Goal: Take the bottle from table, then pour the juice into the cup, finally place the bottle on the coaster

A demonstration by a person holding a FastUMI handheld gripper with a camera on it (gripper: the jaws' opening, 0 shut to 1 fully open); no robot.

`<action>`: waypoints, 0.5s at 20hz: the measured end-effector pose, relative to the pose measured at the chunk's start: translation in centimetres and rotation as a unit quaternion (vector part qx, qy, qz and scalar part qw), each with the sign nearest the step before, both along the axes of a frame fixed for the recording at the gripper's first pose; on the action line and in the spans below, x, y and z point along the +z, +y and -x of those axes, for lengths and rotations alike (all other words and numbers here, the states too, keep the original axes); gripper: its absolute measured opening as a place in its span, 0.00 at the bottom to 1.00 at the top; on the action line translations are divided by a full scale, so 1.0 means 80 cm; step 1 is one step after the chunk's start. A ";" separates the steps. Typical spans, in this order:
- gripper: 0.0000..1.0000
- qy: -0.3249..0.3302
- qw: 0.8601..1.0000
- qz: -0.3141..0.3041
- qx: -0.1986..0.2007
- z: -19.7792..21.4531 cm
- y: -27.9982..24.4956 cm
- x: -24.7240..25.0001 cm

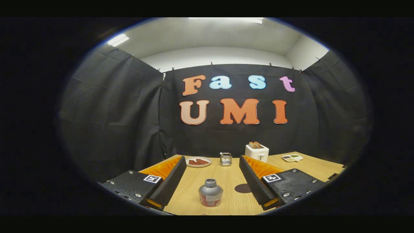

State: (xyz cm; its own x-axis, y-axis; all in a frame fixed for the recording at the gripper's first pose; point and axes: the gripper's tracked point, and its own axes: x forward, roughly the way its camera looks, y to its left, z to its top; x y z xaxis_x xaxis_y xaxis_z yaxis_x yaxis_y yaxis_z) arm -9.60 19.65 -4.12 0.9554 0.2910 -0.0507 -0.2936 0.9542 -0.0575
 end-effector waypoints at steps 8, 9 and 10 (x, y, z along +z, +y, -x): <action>0.98 0.030 0.999 0.029 -0.007 -0.006 -0.002 -0.080; 0.98 0.036 0.999 0.028 -0.004 -0.007 0.001 -0.090; 0.98 0.042 0.999 0.030 -0.003 -0.007 0.003 -0.098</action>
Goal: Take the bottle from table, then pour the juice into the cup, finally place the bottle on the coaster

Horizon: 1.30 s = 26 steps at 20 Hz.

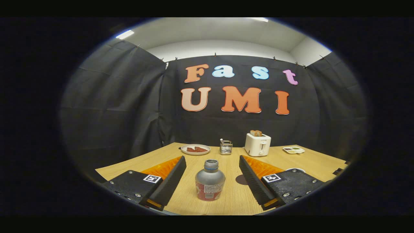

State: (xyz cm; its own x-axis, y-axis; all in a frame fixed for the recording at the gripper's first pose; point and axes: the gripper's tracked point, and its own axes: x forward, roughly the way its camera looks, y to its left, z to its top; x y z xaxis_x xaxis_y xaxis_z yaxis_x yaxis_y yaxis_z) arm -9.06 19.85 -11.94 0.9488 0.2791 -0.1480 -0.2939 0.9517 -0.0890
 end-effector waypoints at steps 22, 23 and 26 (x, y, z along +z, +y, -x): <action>0.95 0.105 0.992 0.073 0.007 -0.021 -0.002 -0.162; 0.94 0.107 0.991 0.077 0.006 -0.021 -0.003 -0.165; 0.88 0.114 0.991 0.075 0.014 -0.020 0.001 -0.174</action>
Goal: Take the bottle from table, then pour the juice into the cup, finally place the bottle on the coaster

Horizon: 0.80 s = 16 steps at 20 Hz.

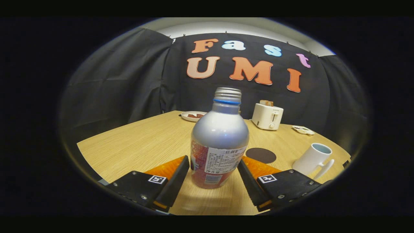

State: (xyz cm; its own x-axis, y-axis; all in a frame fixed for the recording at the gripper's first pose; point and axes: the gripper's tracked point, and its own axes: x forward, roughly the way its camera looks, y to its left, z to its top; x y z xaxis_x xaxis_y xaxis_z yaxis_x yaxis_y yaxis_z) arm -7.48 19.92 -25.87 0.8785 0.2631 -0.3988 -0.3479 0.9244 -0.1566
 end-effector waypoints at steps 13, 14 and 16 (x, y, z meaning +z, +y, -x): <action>0.77 0.011 0.994 -0.106 -0.014 -0.013 0.004 0.038; 0.77 0.017 0.993 -0.119 -0.019 -0.015 0.003 0.039; 0.77 0.028 0.988 -0.150 -0.033 -0.021 -0.002 0.043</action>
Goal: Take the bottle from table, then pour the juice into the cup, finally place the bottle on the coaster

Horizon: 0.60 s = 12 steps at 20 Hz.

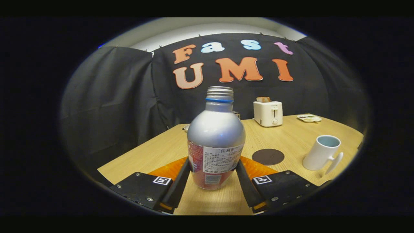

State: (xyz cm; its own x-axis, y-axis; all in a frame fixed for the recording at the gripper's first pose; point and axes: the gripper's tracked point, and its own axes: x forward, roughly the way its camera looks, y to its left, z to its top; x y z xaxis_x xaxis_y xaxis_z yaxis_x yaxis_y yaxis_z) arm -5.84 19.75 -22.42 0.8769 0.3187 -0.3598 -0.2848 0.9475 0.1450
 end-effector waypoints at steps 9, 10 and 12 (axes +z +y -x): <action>0.77 0.041 0.993 -0.101 -0.047 -0.013 -0.031 -0.001; 0.77 0.044 0.991 -0.116 -0.048 -0.013 -0.030 0.001; 0.77 0.050 0.987 -0.142 -0.051 -0.014 -0.032 0.003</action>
State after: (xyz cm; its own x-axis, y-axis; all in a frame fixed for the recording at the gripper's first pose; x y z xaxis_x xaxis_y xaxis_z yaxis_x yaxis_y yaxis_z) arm -4.74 17.22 -22.17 0.8739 0.3312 -0.3559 -0.1606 0.8876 0.4317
